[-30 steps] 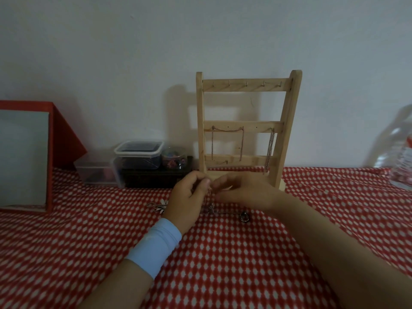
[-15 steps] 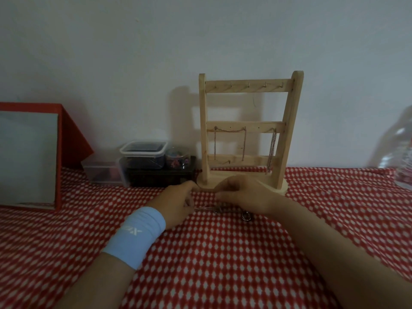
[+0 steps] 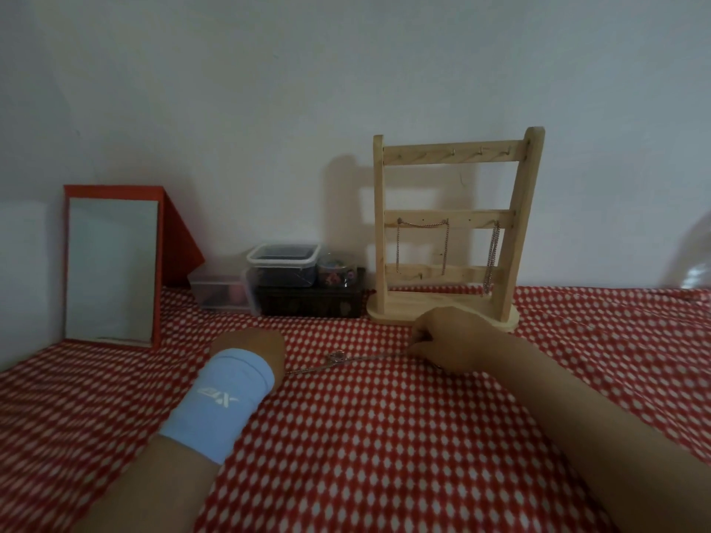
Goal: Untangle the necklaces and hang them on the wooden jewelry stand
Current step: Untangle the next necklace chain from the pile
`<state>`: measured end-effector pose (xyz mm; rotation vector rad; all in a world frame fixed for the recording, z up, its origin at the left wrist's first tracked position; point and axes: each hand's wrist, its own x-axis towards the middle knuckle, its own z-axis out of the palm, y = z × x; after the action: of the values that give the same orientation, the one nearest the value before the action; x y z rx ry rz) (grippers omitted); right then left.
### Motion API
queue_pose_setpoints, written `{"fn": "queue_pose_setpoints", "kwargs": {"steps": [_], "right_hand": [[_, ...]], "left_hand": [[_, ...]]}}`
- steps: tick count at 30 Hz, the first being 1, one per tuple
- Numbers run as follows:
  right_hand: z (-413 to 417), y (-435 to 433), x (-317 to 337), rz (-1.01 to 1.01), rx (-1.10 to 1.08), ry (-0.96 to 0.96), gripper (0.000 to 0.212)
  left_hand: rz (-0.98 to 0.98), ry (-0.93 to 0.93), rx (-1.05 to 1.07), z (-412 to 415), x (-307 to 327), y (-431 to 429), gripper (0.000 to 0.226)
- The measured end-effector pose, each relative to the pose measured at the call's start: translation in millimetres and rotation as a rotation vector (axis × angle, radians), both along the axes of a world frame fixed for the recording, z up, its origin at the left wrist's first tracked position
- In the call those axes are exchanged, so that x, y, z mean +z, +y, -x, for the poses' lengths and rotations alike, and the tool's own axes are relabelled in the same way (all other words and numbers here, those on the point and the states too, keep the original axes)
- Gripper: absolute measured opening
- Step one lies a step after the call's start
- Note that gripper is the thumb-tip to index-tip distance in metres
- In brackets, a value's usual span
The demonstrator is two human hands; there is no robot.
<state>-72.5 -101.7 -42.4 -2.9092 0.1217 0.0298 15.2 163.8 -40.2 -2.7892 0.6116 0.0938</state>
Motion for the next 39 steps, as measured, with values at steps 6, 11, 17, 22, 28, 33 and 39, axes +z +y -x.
{"fn": "queue_pose_setpoints", "kwargs": {"steps": [6, 11, 17, 22, 28, 33, 39], "right_hand": [[-5, 17, 15, 0.170, 0.031, -0.004, 0.025], [-21, 46, 4, -0.035, 0.215, -0.021, 0.023], [-31, 44, 9, -0.189, 0.214, -0.006, 0.020], [-36, 30, 29, -0.764, 0.096, 0.111, 0.028], [-44, 10, 32, -0.606, 0.107, -0.085, 0.011], [-48, -4, 27, -0.645, 0.142, -0.162, 0.011], [-49, -8, 28, -0.698, 0.142, -0.251, 0.009]], "left_hand": [[0.284, 0.035, -0.153, 9, 1, -20, 0.029], [0.595, 0.102, -0.270, 12, -12, -35, 0.032], [0.753, 0.156, -0.282, 5, -20, -37, 0.021], [1.113, 0.496, -0.222, -3, 2, -47, 0.033], [0.869, 0.713, -0.145, -23, 37, -63, 0.030], [0.820, 0.629, -0.215, -38, 35, -74, 0.018], [0.900, 0.640, -0.293, -42, 32, -70, 0.032]]}}
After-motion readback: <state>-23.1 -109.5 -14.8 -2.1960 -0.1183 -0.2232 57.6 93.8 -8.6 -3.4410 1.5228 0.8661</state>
